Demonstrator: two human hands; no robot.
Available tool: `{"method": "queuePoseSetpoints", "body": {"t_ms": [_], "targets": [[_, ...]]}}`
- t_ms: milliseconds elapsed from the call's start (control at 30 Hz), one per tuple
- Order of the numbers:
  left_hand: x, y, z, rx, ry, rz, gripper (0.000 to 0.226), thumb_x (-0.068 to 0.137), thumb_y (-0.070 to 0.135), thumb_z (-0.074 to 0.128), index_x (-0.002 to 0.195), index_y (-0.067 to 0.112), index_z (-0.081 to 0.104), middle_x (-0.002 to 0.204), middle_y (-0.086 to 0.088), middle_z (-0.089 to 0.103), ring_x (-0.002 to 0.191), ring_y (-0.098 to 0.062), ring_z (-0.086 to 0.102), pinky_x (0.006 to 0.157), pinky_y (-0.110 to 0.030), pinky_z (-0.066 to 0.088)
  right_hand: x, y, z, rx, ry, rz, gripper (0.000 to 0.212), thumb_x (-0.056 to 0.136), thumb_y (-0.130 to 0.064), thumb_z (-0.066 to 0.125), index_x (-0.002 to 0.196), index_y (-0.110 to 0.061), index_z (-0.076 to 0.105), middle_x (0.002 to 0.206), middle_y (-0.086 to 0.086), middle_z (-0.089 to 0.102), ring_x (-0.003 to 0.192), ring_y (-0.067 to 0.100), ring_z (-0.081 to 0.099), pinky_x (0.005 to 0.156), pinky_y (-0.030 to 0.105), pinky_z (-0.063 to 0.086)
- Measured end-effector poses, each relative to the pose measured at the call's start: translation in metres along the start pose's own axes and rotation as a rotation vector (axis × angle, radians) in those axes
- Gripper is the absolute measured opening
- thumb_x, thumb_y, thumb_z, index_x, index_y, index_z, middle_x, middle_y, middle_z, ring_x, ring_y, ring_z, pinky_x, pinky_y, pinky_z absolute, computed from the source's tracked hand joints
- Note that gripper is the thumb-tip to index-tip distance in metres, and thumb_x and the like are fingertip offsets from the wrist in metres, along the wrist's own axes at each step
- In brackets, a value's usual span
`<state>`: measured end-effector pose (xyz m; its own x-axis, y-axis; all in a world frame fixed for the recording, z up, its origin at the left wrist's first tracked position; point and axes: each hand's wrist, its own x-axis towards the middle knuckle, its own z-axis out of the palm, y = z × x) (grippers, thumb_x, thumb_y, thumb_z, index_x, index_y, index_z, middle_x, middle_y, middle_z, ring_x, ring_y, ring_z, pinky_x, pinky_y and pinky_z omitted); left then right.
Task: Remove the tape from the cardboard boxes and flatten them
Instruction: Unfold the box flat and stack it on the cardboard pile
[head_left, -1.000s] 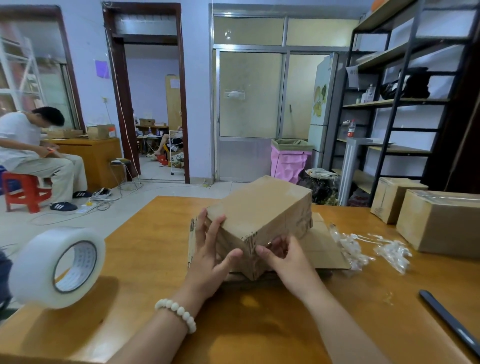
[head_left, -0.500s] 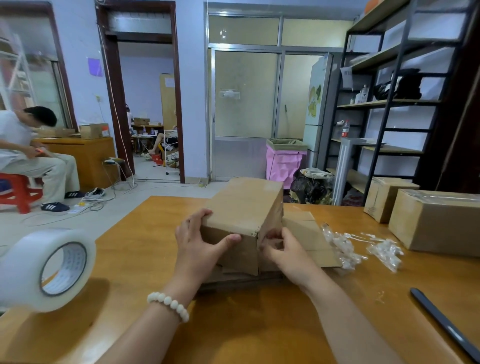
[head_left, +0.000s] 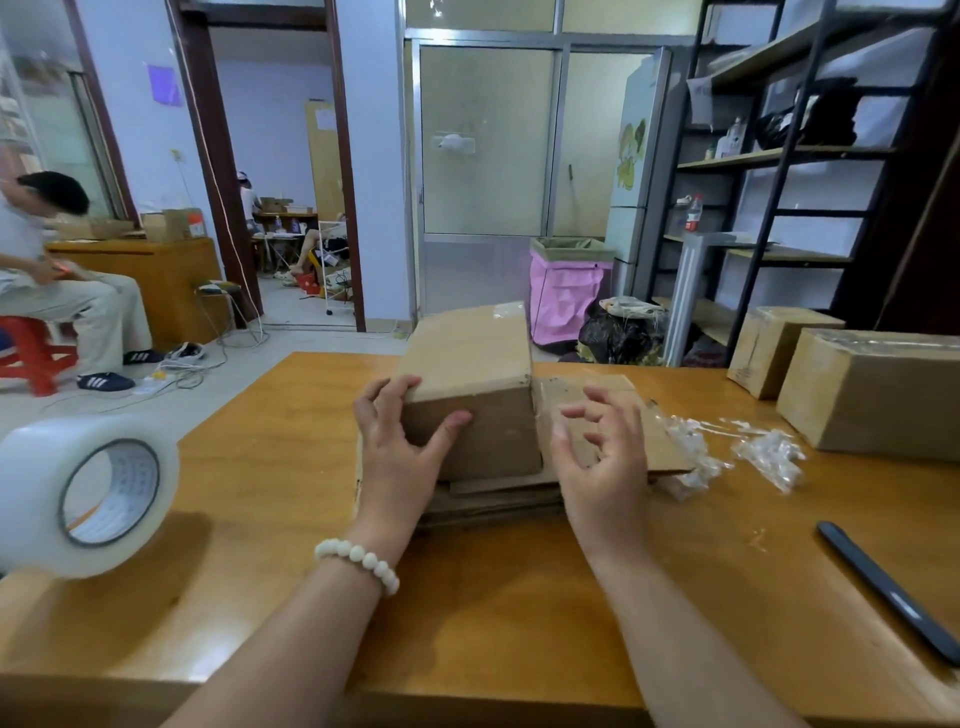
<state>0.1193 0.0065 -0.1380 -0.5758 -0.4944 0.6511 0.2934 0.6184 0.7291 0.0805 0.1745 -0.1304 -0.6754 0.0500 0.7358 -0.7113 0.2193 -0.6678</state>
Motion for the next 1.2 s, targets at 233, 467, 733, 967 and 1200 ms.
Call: {"method": "queuePoseSetpoints", "body": {"t_ms": [233,467,733,967,1200], "targets": [[-0.003,-0.004,0.001,-0.019,-0.007,0.072,0.058,0.075,0.046,0.065,0.123,0.03,0.037,0.126,0.002,0.04,0.116,-0.007,0.038,0.093,0.001,0.029,0.002,0.011,0.008,-0.338,-0.117,-0.313,0.041,0.074,-0.009,0.078,0.111,-0.004,0.062,0.106,0.01,0.066,0.112,0.029,0.056,0.091,0.045,0.05],[-0.004,-0.001,-0.002,-0.096,-0.103,-0.065,0.061,0.078,0.049,0.058,0.129,0.043,0.026,0.132,0.007,0.036,0.122,-0.016,0.04,0.1,-0.038,0.044,0.021,0.014,-0.003,-0.398,-0.13,-0.556,0.019,0.074,-0.024,0.069,0.074,-0.006,0.062,0.071,0.005,0.063,0.072,0.023,0.057,0.056,0.037,0.053],[-0.002,0.0,-0.001,-0.243,-0.094,-0.243,0.087,0.077,0.056,0.053,0.148,0.039,0.007,0.149,0.003,0.03,0.132,-0.014,0.036,0.109,-0.035,0.036,0.012,0.034,0.003,-0.415,-0.151,-0.756,0.033,0.089,-0.014,0.056,0.122,-0.011,0.055,0.094,0.013,0.063,0.078,0.023,0.06,0.067,0.027,0.054],[0.001,0.001,-0.005,-0.41,-0.15,-0.334,0.06,0.075,0.047,0.06,0.131,0.035,0.042,0.12,0.002,0.063,0.102,-0.004,0.061,0.079,-0.016,0.053,0.012,0.04,-0.002,-0.302,-0.155,-0.68,0.023,0.089,-0.015,0.055,0.106,-0.006,0.067,0.099,0.016,0.063,0.086,0.022,0.062,0.077,0.027,0.056],[-0.002,0.006,-0.005,-0.485,-0.21,-0.36,0.031,0.092,0.031,0.055,0.118,0.037,0.04,0.11,0.016,0.056,0.095,0.004,0.057,0.071,-0.009,0.05,0.015,0.035,0.002,-0.058,-0.114,-0.391,0.03,0.084,-0.035,0.065,0.098,-0.01,0.055,0.089,-0.004,0.055,0.074,0.004,0.049,0.071,0.009,0.044]]}}
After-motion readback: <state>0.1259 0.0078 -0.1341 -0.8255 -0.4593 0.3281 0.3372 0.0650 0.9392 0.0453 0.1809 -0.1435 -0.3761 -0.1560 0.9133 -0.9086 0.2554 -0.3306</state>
